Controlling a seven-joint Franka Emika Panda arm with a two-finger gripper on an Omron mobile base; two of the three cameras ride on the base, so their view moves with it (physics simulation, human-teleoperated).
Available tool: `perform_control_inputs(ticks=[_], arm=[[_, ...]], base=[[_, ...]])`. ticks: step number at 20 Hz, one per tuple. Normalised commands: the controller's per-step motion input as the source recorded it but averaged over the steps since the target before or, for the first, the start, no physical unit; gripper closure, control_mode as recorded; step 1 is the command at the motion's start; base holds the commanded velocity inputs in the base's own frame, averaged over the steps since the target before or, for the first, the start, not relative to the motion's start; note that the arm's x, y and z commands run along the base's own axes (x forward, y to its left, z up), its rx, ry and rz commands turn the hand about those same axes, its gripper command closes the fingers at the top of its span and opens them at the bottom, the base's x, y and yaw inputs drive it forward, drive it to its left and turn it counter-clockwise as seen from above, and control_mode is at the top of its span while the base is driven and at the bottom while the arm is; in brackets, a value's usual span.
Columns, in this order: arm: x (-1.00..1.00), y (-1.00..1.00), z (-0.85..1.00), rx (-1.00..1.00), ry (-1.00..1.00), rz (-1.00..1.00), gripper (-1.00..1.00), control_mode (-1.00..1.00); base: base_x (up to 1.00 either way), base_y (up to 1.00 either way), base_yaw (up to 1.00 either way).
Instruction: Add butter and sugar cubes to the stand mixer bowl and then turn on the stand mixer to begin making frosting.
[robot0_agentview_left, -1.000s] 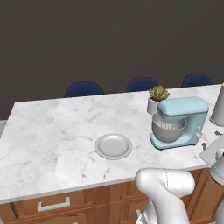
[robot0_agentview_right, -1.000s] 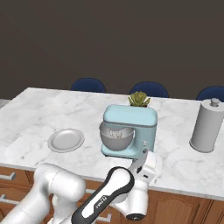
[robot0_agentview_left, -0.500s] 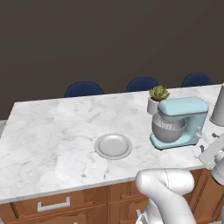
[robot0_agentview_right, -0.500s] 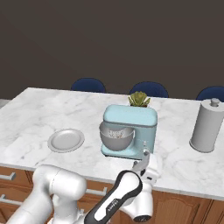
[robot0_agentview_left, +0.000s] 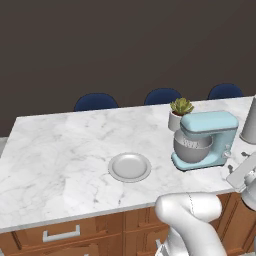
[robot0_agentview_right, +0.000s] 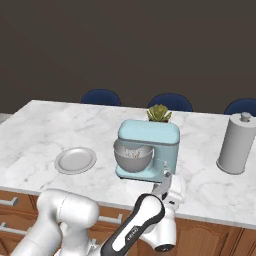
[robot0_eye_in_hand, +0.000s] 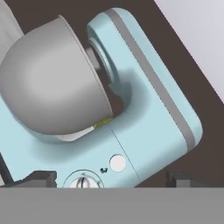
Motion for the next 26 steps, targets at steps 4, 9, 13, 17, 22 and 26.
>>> perform_control_inputs(ticks=[4, 9, 13, 17, 22, 26], arm=[[0.2, 0.0, -0.02, 0.0, 0.02, 0.0, -1.0, -1.0], [0.21, 0.0, -0.12, 0.0, 0.02, 0.0, -1.0, -1.0], [0.27, 0.01, -0.18, 0.0, 0.03, 0.0, -1.0, -1.0], [0.24, 0.0, -0.16, 0.0, 0.01, 0.0, -1.0, -1.0], [0.12, -0.01, -0.14, 0.0, 0.0, 0.0, -1.0, -1.0], [0.1, -0.04, -0.11, 0.0, 0.0, 0.0, -1.0, -1.0]], base=[[0.0, 0.0, 0.0], [0.0, 0.0, 0.0], [0.0, 0.0, 0.0], [0.0, 0.0, 0.0], [0.0, 0.0, 0.0], [0.0, 0.0, 0.0]])
